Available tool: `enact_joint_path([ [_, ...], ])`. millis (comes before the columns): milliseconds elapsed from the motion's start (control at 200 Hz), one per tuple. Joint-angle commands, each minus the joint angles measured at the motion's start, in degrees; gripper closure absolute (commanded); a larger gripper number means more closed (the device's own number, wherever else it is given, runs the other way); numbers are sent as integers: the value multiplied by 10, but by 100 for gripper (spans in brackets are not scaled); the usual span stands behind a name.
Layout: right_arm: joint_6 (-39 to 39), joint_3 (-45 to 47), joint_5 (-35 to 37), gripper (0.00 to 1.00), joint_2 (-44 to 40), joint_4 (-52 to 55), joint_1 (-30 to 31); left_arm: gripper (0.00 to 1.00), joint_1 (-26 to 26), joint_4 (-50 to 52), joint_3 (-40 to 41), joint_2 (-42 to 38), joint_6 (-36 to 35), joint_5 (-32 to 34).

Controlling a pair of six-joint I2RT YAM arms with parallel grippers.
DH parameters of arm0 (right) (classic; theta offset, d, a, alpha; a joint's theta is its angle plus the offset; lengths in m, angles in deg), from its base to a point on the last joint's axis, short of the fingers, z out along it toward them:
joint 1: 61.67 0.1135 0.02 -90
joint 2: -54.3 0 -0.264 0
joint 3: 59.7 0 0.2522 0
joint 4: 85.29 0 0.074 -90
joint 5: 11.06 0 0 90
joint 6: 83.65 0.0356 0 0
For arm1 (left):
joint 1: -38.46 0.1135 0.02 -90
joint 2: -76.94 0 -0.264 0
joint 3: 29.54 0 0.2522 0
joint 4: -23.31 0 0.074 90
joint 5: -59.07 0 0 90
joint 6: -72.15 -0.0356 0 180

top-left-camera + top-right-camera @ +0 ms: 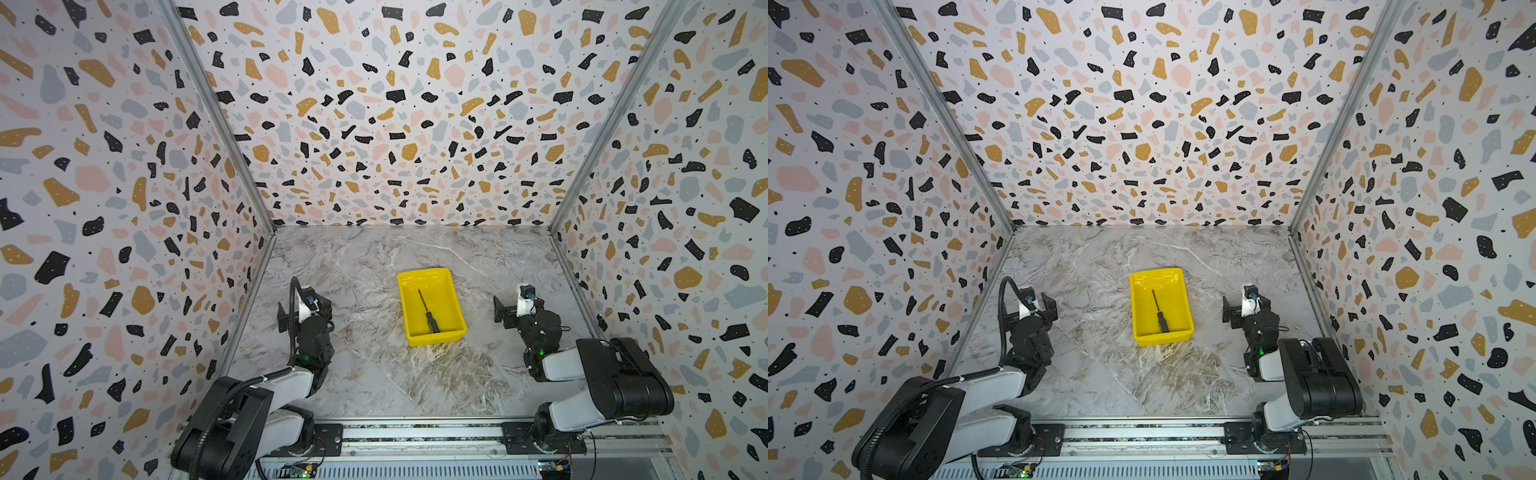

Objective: Put the screwdriver in the bin
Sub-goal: Reset both arms

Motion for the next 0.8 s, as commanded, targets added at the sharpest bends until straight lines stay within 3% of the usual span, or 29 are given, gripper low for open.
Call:
enact_joint_path([
  [0,-3,-14,-5,1,-3,-1,-2,0,22,-33,21,-16,17,-39],
  [240,-2,-14,-9,1,-3,0,-5,0,37,-121,83,-55,9,-64],
  [345,-3,-15,-10,1,-3,0,-5,0,38,13,58,-157,22,-103],
  [395,-1,-15,-11,1,-3,1,-5,0,39,14,51,-177,24,-118],
  [561,-1,-16,-12,1,-2,1,-7,0,40,7,24,-115,37,-122],
  [611,0,-16,-12,1,-2,2,-6,0,40,44,7,-117,35,-146],
  [721,0,-16,-13,1,-2,2,-6,0,40,9,25,-121,53,-120],
  [796,-1,-16,-12,1,-1,2,-7,0,40,71,14,-135,58,-115],
])
